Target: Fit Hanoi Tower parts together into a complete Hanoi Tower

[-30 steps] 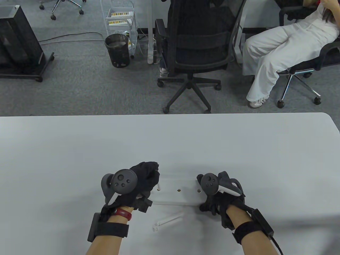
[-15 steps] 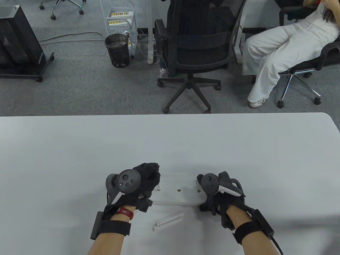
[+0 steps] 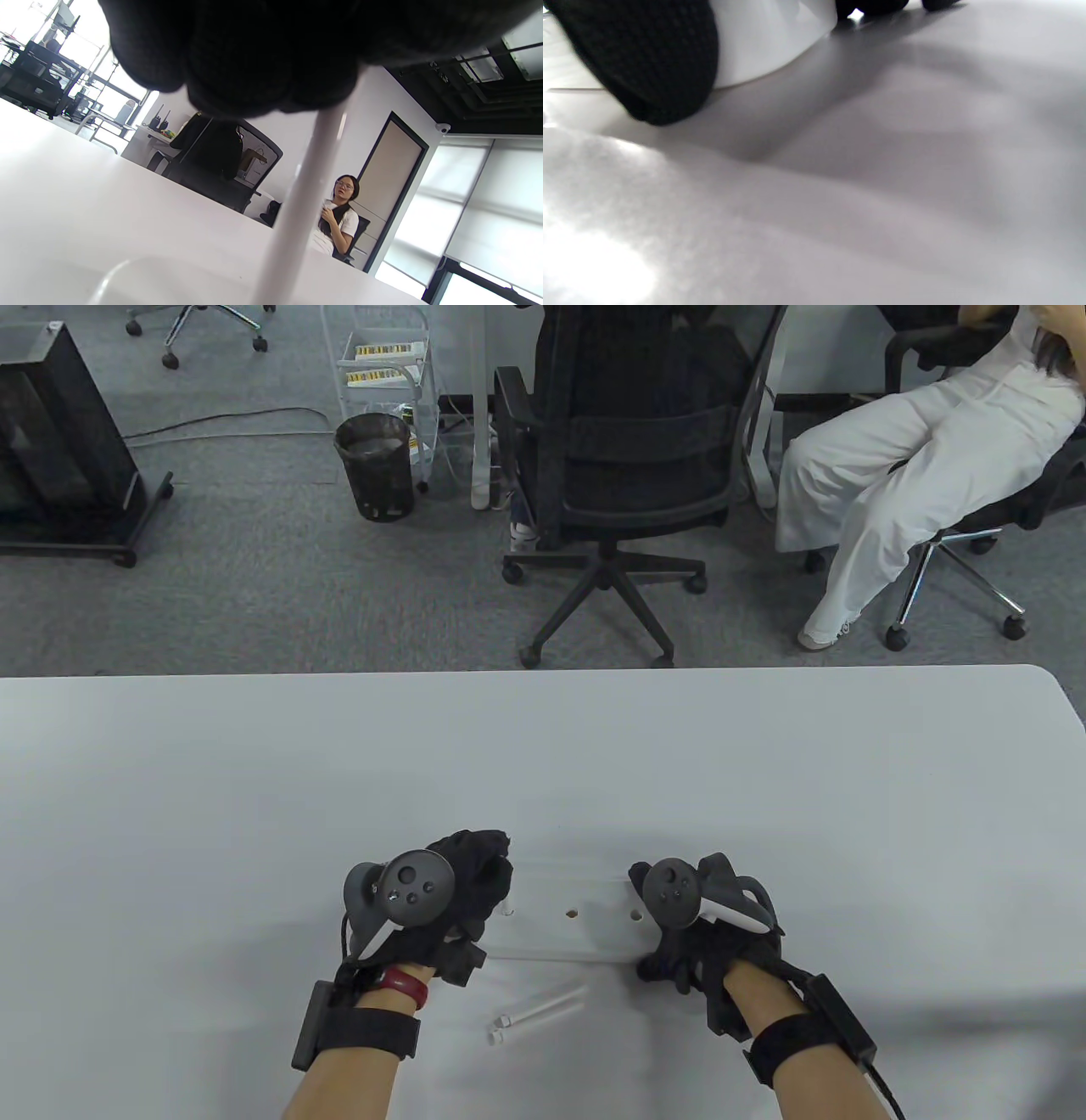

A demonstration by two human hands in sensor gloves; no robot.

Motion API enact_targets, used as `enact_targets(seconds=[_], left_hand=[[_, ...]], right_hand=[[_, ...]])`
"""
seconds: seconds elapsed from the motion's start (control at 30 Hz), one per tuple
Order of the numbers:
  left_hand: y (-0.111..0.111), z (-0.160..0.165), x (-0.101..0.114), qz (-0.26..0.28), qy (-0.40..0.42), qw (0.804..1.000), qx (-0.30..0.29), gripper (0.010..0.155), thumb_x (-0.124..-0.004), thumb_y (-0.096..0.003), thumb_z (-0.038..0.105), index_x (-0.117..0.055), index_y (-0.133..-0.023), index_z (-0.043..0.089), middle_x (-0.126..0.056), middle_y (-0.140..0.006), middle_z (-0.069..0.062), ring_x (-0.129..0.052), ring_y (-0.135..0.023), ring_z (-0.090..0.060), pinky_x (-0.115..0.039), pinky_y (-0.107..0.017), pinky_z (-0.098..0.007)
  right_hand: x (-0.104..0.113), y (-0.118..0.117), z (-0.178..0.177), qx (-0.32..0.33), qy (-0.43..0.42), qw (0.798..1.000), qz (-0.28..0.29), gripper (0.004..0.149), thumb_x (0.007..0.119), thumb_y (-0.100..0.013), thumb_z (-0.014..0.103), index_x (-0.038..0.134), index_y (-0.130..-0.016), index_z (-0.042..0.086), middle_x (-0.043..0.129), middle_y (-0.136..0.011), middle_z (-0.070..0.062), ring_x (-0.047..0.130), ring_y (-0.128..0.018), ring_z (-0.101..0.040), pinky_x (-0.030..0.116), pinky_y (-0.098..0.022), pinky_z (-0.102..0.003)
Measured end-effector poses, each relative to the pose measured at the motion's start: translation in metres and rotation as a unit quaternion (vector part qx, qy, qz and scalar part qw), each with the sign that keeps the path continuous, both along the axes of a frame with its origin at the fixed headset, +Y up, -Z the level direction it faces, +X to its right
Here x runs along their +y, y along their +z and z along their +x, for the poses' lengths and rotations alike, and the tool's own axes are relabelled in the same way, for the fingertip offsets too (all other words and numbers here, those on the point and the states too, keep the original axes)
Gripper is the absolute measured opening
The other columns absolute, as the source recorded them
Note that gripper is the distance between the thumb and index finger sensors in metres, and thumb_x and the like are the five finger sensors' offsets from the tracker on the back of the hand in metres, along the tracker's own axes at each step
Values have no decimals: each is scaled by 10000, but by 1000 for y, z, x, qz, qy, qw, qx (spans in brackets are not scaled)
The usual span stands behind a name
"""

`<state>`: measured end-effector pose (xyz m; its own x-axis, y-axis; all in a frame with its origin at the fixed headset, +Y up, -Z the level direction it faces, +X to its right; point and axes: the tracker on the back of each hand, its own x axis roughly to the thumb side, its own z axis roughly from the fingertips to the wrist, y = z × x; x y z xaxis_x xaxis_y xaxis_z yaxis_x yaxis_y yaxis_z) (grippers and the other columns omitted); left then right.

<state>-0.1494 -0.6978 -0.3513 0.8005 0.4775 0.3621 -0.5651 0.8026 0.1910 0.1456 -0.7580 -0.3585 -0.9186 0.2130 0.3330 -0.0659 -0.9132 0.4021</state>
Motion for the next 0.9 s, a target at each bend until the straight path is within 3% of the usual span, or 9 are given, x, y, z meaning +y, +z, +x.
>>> enact_targets(seconds=[0.5, 0.77, 0.9], left_hand=[[-5, 4, 7, -59, -25, 997, -46, 457, -806, -403, 462, -885, -825, 304, -967, -672, 37, -985, -536, -235, -785, -588, -456], [-12, 2, 11, -105, -19, 993, -39, 432, -848, -400, 423, -948, -798, 289, -1020, -674, -3, -1015, -545, -290, -799, -556, -480], [-8, 5, 16, -101, -63, 993, -22, 432, -852, -405, 426, -949, -804, 291, -1023, -681, -8, -1017, -550, -293, -801, -549, -481]], right_hand=[[-1, 0, 0, -1, -3, 1000, -3, 1117, 944, -280, 431, 130, -996, 159, 282, -1094, -174, 354, -1004, -446, 393, -706, -648], [-2, 0, 1, -5, -7, 1000, -5, 1114, 943, -283, 428, 128, -995, 162, 278, -1094, -174, 333, -1010, -445, 386, -706, -648], [-2, 0, 0, -6, -4, 1000, -6, 1114, 943, -284, 428, 127, -995, 164, 276, -1094, -172, 349, -1005, -443, 387, -706, -647]])
